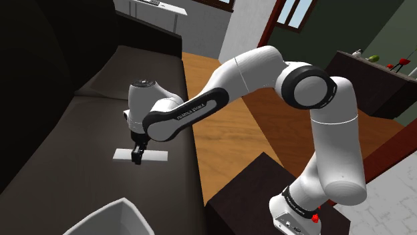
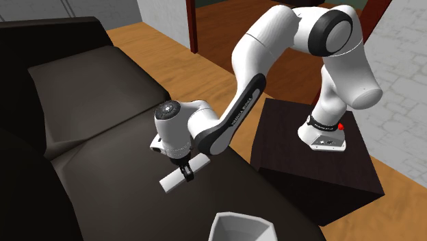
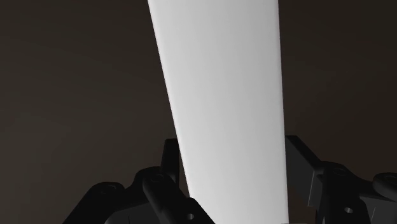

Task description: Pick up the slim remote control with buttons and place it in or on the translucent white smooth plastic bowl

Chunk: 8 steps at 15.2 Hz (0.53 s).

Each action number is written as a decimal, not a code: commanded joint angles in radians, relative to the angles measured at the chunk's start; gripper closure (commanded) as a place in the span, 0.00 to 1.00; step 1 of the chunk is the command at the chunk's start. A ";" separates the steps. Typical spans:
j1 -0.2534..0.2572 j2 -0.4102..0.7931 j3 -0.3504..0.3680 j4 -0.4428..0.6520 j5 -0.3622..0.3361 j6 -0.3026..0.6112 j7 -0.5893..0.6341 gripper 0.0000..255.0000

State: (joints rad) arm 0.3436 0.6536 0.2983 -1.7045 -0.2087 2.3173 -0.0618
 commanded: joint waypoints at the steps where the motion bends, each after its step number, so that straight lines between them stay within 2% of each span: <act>1: -0.004 -0.019 0.005 -0.003 0.006 -0.016 -0.003 1.00; 8: -0.014 -0.077 0.019 0.005 0.025 -0.081 -0.013 1.00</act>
State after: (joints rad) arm 0.3294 0.5833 0.3154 -1.7010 -0.1858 2.2451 -0.0755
